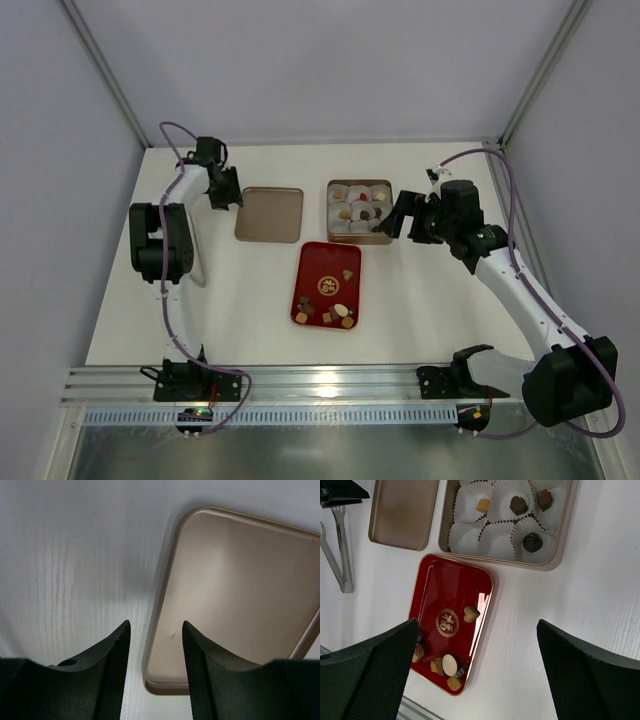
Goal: Pack the chocolate
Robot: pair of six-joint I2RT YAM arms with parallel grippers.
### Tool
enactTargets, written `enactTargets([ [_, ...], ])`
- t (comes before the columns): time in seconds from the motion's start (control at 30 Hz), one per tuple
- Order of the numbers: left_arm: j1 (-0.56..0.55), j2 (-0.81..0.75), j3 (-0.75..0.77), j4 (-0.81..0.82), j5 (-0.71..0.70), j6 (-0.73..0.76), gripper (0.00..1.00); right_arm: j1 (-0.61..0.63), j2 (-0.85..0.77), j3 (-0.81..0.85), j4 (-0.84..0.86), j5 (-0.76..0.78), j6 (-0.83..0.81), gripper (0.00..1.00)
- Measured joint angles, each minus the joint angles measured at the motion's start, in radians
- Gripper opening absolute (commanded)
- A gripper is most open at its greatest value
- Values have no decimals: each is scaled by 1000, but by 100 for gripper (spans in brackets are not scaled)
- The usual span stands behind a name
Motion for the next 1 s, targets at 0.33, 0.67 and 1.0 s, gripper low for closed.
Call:
enactTargets([
  [0.33,0,58,0,3,38,10,30,0,48,0,34,-18,0,100],
  [0.67,0,66,0,16,65,24,0,0,107,0,87,-52,10,100],
  [1.0,13,50,-16,5,130,6,0,63,308,96,172,-118,45,100],
])
